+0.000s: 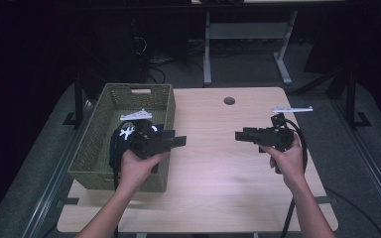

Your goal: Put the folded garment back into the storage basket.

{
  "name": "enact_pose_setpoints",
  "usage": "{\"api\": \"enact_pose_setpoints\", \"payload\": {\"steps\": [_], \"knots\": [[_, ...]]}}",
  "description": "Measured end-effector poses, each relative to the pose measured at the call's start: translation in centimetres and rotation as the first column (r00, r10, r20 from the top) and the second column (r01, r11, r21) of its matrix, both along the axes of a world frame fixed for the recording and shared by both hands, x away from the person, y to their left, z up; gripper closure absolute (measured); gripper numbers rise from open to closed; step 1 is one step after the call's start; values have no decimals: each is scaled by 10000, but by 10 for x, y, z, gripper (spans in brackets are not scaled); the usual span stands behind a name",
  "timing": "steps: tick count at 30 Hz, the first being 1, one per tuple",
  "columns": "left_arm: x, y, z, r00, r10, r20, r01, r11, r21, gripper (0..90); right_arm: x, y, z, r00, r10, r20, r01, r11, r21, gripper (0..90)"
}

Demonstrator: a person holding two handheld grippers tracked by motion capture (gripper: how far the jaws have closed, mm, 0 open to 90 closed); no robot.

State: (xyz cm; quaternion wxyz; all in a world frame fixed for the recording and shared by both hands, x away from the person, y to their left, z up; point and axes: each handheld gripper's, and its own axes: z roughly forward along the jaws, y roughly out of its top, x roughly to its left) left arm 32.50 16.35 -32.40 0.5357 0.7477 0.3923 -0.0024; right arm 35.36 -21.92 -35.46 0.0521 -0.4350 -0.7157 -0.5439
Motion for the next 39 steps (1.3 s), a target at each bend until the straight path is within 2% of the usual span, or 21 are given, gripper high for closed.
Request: {"api": "enact_pose_setpoints", "payload": {"steps": [2, 6, 14, 19, 23, 32, 39], "knots": [[-1, -3, -1, 10000, -82, -41, 82, 9999, -73, 357, -2, -3, -3, 10000, -56, -69, 55, 10000, -50, 356], [-3, -10, -2, 9997, -227, -7, 227, 9997, 90, 350, -9, -12, -7, 9998, -180, -75, 180, 9998, -68, 349], [-7, -20, -5, 9996, -296, -6, 296, 9996, 13, 343, -20, -30, -18, 9984, -542, -184, 540, 9985, -93, 348], [-9, -31, -9, 9989, -468, 22, 468, 9987, 182, 335, -27, -42, -22, 9966, -791, -216, 788, 9968, -126, 341], [-12, -41, -14, 9982, -600, -36, 601, 9981, 161, 323, -35, -54, -27, 9948, -1010, -152, 1008, 9948, -129, 338], [-18, -64, -28, 9955, -931, -156, 935, 9951, 316, 289, -52, -83, -44, 9867, -1569, -427, 1565, 9876, -124, 333], [-28, -75, -43, 9919, -1258, -172, 1264, 9912, 390, 276, -70, -98, -65, 9803, -1892, -557, 1871, 9815, -413, 328]]}}
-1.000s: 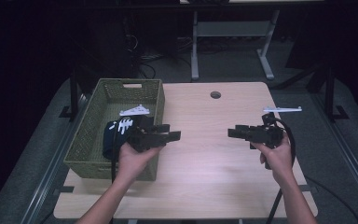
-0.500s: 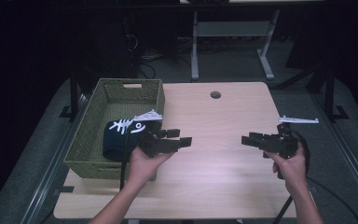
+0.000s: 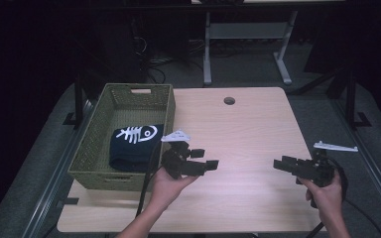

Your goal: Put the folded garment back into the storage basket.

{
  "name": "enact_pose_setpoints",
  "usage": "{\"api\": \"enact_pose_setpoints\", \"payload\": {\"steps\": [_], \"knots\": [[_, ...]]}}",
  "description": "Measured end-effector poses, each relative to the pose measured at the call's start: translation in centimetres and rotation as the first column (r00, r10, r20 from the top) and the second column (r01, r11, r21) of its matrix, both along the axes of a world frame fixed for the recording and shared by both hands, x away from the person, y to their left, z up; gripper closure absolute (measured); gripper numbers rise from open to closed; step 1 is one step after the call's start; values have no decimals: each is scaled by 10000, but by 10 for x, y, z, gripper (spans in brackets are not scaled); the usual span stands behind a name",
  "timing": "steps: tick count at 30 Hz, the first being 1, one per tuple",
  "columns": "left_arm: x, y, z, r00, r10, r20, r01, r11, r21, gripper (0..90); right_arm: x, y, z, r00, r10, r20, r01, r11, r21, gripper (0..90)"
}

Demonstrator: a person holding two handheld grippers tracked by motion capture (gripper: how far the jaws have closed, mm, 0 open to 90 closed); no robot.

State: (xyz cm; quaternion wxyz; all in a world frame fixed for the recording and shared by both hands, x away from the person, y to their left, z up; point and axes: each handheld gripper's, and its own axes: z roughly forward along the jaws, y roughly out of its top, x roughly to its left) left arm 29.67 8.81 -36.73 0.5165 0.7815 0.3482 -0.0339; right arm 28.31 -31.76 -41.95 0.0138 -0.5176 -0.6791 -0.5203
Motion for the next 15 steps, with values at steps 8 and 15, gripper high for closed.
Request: {"api": "enact_pose_setpoints", "payload": {"steps": [8, 15], "knots": [[-16, -10, -12, 9990, -422, 120, 421, 9991, 83, 269, -22, -5, -19, 9998, -188, 118, 191, 9994, -281, 308], [-33, -12, -27, 9970, -736, 260, 739, 9972, -118, 268, -58, 1, -29, 9939, -454, 1000, 467, 9989, -104, 284]]}}
